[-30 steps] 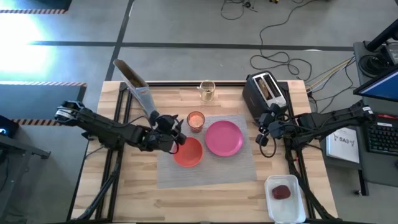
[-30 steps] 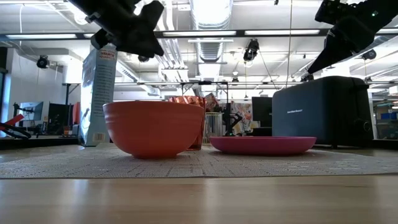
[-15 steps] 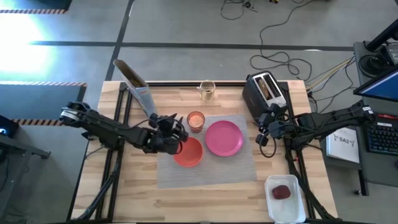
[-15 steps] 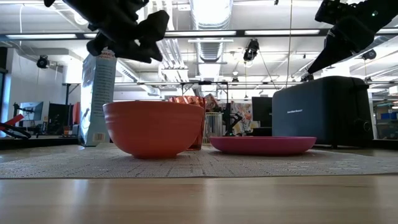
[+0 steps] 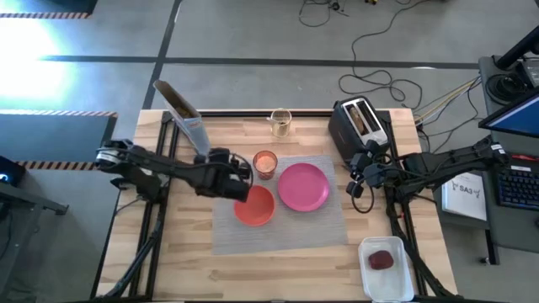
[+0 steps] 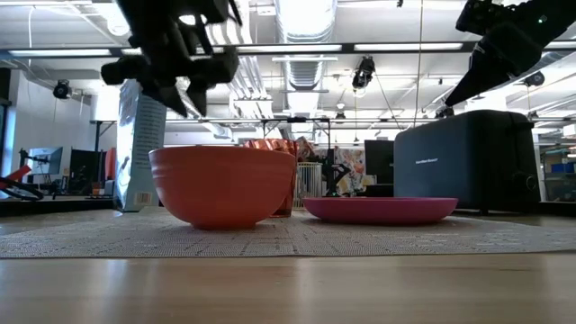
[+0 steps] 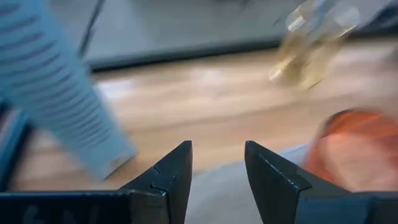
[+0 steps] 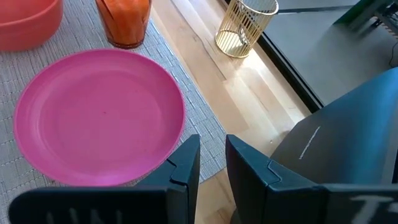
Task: Arrange a breakfast setting
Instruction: Pour the cereal from the blue cereal box into the orange bowl
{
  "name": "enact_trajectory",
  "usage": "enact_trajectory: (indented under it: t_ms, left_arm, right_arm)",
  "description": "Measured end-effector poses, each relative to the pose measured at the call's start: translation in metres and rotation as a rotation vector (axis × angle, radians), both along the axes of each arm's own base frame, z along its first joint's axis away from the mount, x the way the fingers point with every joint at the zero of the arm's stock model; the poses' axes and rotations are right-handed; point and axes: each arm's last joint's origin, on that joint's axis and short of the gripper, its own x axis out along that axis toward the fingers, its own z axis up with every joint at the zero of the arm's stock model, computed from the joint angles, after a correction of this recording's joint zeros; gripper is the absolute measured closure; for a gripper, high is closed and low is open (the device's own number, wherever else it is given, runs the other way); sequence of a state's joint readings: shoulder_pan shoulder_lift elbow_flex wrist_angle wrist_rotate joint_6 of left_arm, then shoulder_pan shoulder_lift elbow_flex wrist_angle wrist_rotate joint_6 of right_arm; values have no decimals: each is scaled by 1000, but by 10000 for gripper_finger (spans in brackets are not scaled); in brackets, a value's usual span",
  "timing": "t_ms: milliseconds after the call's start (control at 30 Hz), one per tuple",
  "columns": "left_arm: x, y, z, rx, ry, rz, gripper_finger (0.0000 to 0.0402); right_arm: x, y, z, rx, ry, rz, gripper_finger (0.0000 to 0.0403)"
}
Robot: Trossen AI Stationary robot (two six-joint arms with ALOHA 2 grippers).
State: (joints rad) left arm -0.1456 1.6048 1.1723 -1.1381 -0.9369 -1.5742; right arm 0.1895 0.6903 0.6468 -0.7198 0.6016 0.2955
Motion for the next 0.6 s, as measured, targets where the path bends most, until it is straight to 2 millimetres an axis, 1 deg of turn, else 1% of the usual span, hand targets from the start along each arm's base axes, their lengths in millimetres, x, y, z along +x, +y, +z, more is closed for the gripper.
enact_trajectory:
  t_ms: [67,133,200,267,300,367,500,600]
  left_arm:
    - [5,7,2,-75,88,59,270]
    - [11,13,1,-117,159,136,270]
    - [17,17,-3,-110,195,213,270]
    - [22,18,-10,-66,221,276,270]
    - [24,18,-15,-36,218,310,270]
    - [29,18,-27,13,158,373,270]
    - [26,20,-49,42,61,532,270]
    - [23,19,-64,50,31,620,270]
  right_arm:
    - [0,0,0,0,0,0,335]
    - [0,0,0,0,0,0,335]
    - [0,0,0,0,0,0,335]
    - [0,0,0,0,0,0,335]
    - [0,0,0,0,0,0,335]
    - [0,0,0,0,0,0,335]
    - [0,0,0,0,-1,0,335]
    - [0,0,0,0,0,0,335]
